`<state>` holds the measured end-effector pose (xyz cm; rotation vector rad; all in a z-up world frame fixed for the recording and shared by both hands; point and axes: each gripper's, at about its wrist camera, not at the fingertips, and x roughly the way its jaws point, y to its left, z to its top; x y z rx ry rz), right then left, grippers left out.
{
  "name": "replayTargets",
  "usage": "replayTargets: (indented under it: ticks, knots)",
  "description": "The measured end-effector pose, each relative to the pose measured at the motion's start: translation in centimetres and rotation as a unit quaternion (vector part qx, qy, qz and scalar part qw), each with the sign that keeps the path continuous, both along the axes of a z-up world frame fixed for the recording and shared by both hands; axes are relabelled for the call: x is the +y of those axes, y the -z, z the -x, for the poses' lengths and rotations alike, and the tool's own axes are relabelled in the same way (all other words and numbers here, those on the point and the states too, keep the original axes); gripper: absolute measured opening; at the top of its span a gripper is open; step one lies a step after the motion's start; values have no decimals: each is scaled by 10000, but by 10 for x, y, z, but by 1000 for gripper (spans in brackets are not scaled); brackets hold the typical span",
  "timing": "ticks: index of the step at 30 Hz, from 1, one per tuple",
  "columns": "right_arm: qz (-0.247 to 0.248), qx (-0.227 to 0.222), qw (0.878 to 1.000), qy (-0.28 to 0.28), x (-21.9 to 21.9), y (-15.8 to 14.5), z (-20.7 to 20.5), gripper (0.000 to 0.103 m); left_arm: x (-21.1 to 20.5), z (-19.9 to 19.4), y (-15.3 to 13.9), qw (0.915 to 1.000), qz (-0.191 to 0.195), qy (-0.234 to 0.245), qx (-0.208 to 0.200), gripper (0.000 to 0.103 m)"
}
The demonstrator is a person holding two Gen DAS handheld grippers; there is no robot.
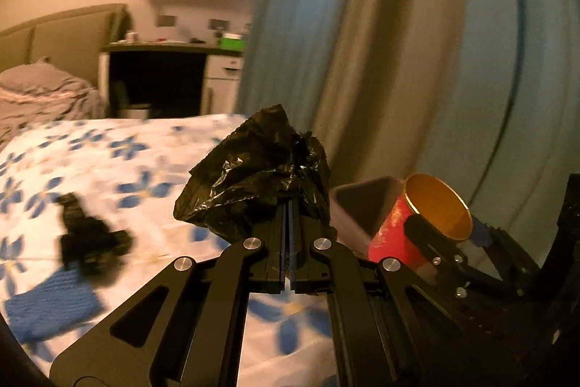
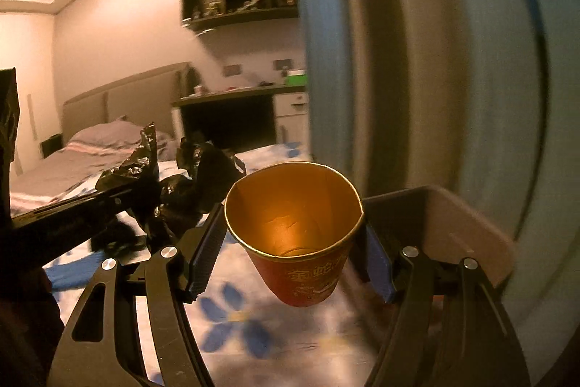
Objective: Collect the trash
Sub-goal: 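Carry the black bag and red cup with both tools over the bin, then open both tools to drop the black bag and red cup into the bin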
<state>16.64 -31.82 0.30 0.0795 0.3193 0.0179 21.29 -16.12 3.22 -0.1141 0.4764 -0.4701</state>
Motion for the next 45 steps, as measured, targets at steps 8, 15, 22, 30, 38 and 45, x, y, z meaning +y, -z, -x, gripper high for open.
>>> replayTargets:
  ticks: [8, 15, 22, 30, 38, 45]
  knots:
    - [-154, -119, 9954, 940, -75, 3, 5, 68, -92, -25, 18, 9965, 79, 833, -2, 0]
    - [-271, -98, 9898, 1392, -111, 12, -5, 68, -145, -51, 46, 9917, 35, 1261, 259, 0]
    - [-324, 44, 9892, 1431, -119, 24, -24, 69, -168, -67, 78, 9822, -147, 1744, 684, 26]
    - [-393, 160, 9895, 1381, -121, 33, -36, 76, -125, -67, 85, 9921, -47, 1040, 694, 86]
    - [-363, 64, 9895, 1401, -112, 22, -27, 85, -64, -48, 64, 9987, -81, 359, 363, 93]
    - [-415, 45, 9945, 961, -74, 15, -13, 85, 17, -20, 56, 9971, -427, -623, 67, 93]
